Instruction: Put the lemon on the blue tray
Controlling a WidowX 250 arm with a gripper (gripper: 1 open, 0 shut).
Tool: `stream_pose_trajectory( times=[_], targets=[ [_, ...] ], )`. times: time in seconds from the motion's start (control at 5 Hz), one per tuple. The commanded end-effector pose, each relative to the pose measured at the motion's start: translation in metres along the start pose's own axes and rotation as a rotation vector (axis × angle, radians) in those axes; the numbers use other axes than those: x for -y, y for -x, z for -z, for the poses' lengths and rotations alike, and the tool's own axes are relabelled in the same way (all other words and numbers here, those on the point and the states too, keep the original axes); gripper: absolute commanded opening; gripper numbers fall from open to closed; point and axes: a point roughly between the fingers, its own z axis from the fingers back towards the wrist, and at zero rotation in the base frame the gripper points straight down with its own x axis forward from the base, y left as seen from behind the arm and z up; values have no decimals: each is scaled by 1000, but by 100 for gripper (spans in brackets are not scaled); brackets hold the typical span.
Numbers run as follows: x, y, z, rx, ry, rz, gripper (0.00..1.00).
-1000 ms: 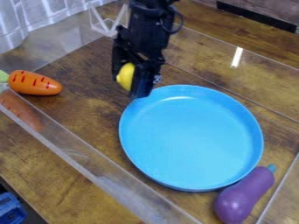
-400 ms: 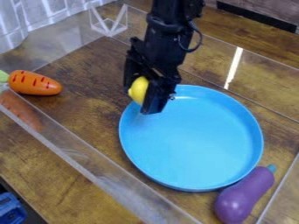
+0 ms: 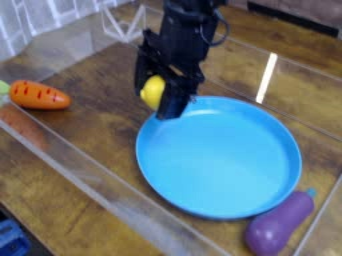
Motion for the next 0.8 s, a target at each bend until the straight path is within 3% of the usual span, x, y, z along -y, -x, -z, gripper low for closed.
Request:
stream_pose_trajectory(
  times=[0.0,0.2,0.6],
  targets=[
    [10,6,-51,101,-60,-18,0],
    [20,8,-69,106,-89,-34,0],
    [55,-8,-59,99,-82,7,0]
  ],
)
